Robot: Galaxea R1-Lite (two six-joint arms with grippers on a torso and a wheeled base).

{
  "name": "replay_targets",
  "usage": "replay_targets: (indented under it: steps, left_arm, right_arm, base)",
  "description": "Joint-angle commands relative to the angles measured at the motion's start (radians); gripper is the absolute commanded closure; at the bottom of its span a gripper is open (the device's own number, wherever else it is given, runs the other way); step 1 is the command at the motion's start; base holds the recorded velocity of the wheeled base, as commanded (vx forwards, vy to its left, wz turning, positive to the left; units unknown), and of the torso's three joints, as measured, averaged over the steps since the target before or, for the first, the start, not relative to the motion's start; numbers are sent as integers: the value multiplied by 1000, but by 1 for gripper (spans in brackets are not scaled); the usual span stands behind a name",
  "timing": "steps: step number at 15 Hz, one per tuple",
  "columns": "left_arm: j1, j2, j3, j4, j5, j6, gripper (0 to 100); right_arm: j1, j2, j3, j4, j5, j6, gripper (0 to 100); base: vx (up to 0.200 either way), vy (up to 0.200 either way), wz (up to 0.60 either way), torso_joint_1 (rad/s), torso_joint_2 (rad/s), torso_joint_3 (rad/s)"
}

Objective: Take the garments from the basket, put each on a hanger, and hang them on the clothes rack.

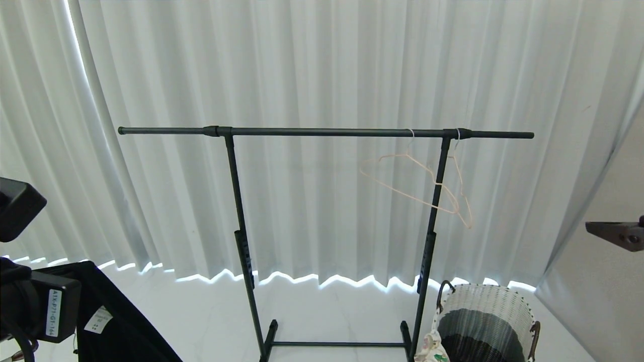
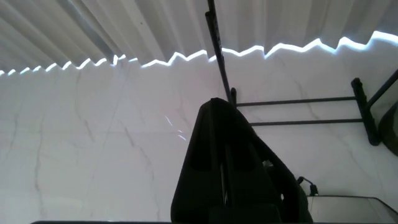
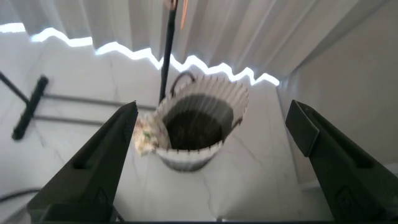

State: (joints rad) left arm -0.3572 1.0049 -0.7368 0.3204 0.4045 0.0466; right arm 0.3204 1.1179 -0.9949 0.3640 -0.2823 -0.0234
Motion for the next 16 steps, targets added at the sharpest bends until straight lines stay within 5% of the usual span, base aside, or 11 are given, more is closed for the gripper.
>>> replay_targets:
  steps: [1,9,16]
  left_arm:
    - [-2,6,-3,-6,4,-1,100]
    - [-25,-3,8,-35,2,19,100]
    - [-16,-6,8,-35,-9,12,100]
  right_arm:
    - [0,16,5,-23,0,-1,0]
    - [-17,43,9,-66,0,-6,0]
    - [-14,109,15,-235,58,-10,0]
  base:
    - [0,0,0,271,-559,-290]
    - [0,-150,0,67,-131,-71]
    - [0,0,0,0,0,0]
